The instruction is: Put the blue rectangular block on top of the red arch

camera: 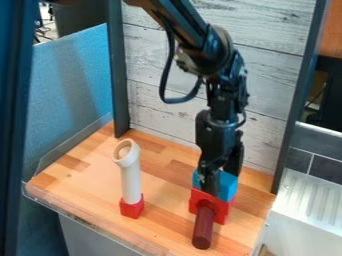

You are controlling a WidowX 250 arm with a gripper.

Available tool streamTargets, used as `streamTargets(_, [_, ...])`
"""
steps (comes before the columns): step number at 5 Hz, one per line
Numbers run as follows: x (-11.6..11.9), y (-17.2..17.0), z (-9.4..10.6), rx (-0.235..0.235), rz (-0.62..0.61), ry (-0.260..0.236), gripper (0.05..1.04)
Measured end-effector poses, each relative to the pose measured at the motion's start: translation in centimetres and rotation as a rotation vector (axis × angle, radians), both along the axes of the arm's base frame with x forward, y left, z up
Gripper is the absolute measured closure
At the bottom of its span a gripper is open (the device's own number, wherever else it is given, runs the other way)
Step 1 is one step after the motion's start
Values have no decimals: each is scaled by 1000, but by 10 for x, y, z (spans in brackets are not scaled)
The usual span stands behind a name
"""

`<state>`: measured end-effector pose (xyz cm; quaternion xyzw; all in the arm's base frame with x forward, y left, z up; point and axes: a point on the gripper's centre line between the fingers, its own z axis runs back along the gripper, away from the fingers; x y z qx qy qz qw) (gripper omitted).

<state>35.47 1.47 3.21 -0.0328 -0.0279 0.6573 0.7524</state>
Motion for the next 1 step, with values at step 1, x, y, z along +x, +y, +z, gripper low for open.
streamTargets(1, [-1,4,39,20,-57,-63,83])
